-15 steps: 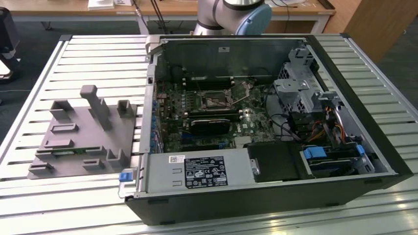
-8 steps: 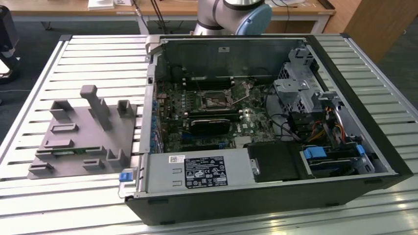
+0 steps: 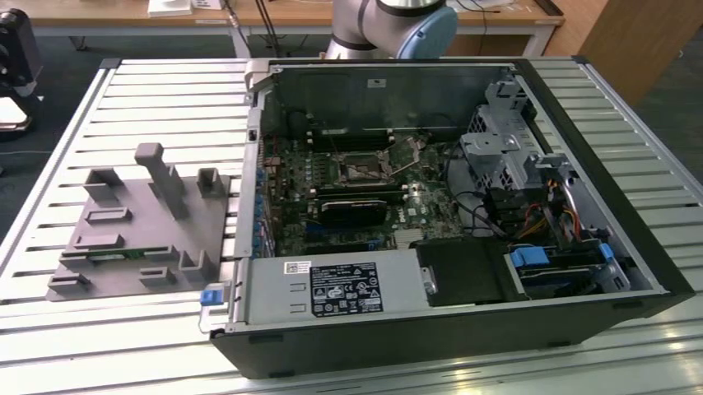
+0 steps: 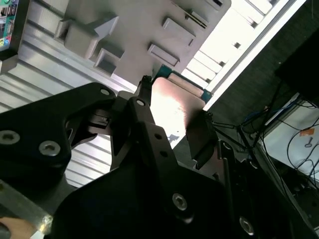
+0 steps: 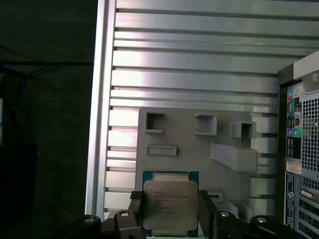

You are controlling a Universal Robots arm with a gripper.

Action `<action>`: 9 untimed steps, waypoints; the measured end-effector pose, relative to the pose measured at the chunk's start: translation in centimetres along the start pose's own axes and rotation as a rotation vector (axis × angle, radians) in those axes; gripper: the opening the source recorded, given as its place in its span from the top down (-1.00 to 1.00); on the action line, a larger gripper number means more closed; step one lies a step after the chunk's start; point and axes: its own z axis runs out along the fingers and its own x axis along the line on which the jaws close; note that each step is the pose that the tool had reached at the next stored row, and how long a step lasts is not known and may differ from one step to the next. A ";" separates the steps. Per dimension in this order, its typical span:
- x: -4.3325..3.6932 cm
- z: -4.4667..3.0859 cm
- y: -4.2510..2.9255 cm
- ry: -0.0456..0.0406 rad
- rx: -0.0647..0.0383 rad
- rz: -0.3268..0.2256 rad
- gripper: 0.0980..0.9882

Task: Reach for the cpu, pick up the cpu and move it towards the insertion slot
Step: 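Pick up the cpu and move it towards the insertion slot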

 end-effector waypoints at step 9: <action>-2.10 -0.02 -0.06 0.0001 0.000 0.000 0.03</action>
